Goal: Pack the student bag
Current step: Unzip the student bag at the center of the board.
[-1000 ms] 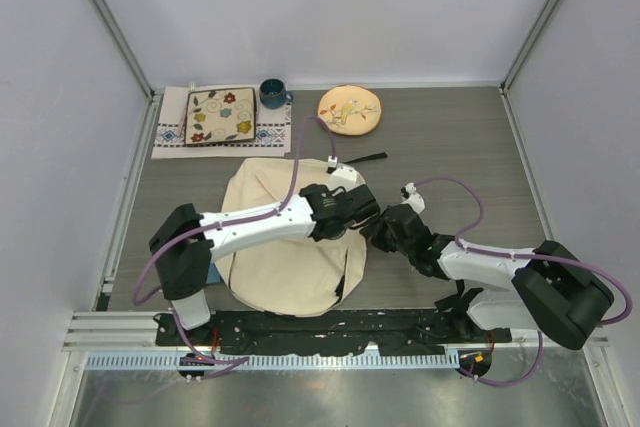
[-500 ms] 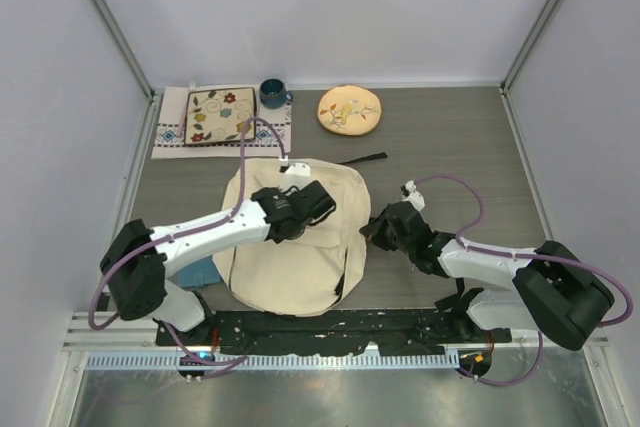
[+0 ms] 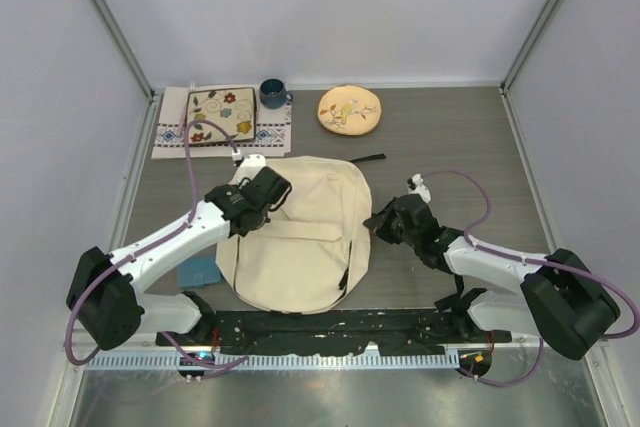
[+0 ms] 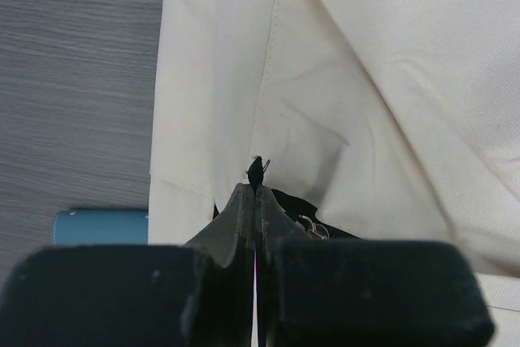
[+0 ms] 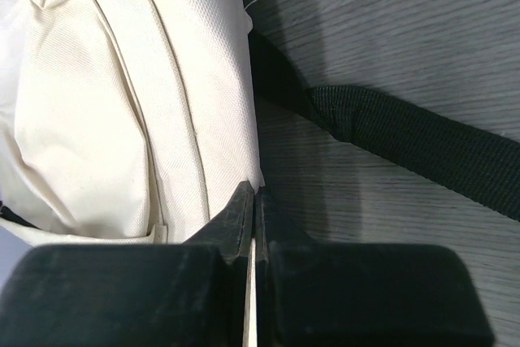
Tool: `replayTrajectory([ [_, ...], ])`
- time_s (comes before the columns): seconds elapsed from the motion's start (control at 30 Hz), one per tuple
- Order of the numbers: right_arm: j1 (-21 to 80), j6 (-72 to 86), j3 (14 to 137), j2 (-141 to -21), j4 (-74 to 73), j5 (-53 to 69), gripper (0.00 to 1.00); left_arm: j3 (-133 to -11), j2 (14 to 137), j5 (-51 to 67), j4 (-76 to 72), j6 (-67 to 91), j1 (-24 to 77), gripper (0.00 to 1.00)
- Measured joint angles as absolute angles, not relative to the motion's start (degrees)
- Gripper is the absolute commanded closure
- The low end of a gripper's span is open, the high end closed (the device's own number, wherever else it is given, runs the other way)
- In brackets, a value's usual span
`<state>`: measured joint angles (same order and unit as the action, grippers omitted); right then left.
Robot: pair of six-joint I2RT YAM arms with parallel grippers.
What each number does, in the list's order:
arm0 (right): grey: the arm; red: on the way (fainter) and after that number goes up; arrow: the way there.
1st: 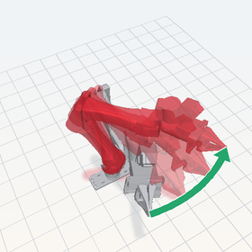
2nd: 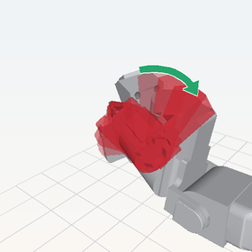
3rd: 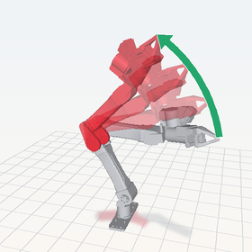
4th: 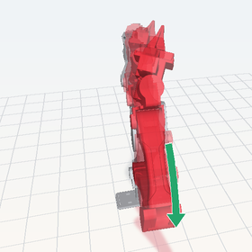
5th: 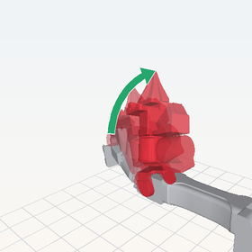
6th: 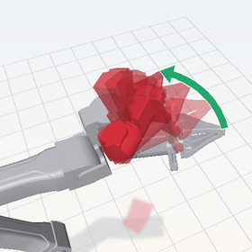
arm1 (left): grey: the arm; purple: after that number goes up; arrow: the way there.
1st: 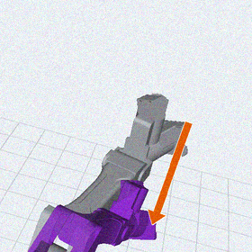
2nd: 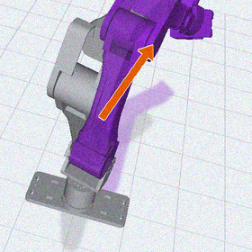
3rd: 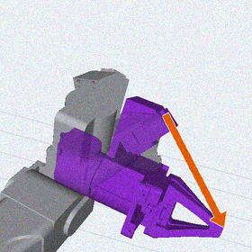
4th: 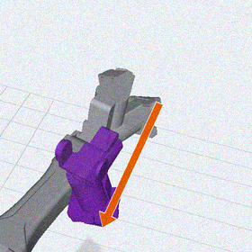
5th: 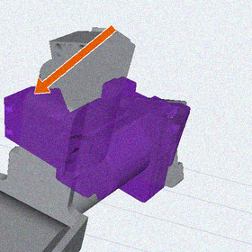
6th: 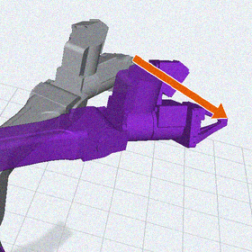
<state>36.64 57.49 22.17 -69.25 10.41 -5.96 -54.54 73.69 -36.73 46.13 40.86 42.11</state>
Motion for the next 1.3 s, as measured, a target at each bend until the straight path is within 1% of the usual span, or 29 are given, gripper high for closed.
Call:
replayTrajectory([
  [0.13,34.9,56.8,22.5,-68.3,9.8,-4.2,0.99,-53.3,72.2,-33.8,44.3,39.7,40.2,1.0],
  [0.23,33.8,55.9,22.9,-67.7,8.9,-3.5,0.99,-52.7,71.3,-30.8,42.6,38.2,39.4,0.7],
  [0.27,32.7,55.5,23.0,-67.7,8.4,-3.3,0.99,-52.5,71.1,-29.7,42.1,37.6,39.3,0.5],
  [0.33,30.7,54.4,23.2,-67.7,7.3,-3.4,0.99,-52.3,70.6,-27.7,41.3,36.8,38.9,0.38],
  [0.37,29.6,53.8,23.3,-67.7,6.6,-3.7,0.99,-52.2,70.4,-27.0,41.2,36.2,38.8,0.28],
  [0.47,26.4,51.9,23.5,-67.2,3.9,-4.8,0.99,-51.5,69.5,-24.1,40.4,36.0,38.4,0.16],
  [0.53,24.4,50.6,24.0,-67.0,2.4,-5.3,0.99,-51.2,68.9,-22.9,40.0,36.1,38.3,0.11],
  [0.57,23.4,49.8,24.4,-67.0,1.7,-5.4,0.99,-51.1,68.5,-22.3,39.9,36.1,38.3,0.07],
  [0.6,22.5,49.1,24.8,-67.0,1.0,-5.5,0.99,-51.0,68.1,-21.7,39.7,36.2,38.3,0.04],
  [0.67,21.2,47.5,25.7,-67.0,-0.2,-5.8,0.91,-50.8,67.3,-20.9,39.4,36.4,38.3,0.01],
  [0.7,20.8,46.8,26.2,-67.0,-0.8,-5.9,0.87,-50.8,67.0,-20.8,39.3,36.6,38.3,0.0],
  [0.73,20.4,46.2,26.8,-67.0,-1.7,-6.0,0.77,-50.7,66.7,-20.4,39.2,36.7,38.3,0.0],
  [0.8,20.0,44.9,27.7,-67.0,-2.8,-6.3,0.61,-50.7,66.4,-20.0,39.0,37.1,38.2,0.0],
  [0.83,19.8,44.2,28.3,-67.0,-3.2,-6.6,0.47,-50.5,66.2,-19.8,38.7,37.3,38.2,0.0],
  [0.9,19.4,43.1,29.3,-66.9,-4.0,-7.0,0.38,-50.2,65.7,-19.7,38.5,37.6,38.2,0.0],
  [0.93,19.4,42.8,29.7,-66.6,-4.5,-7.2,0.3,-50.0,65.3,-19.7,38.3,38.0,38.2,0.0],
  [1.0,19.4,42.2,30.3,-65.3,-5.6,-7.5,0.27,-49.5,64.3,-19.7,38.3,38.7,38.2,0.0],
  [1.07,19.4,41.8,30.9,-63.0,-6.9,-7.6,0.25,-48.8,62.9,-19.9,38.3,39.2,38.2,0.0],
  [1.3,19.4,40.8,32.9,-56.8,-9.8,-4.6,0.25,-46.8,59.7,-20.8,38.4,41.2,36.2,0.0],
])
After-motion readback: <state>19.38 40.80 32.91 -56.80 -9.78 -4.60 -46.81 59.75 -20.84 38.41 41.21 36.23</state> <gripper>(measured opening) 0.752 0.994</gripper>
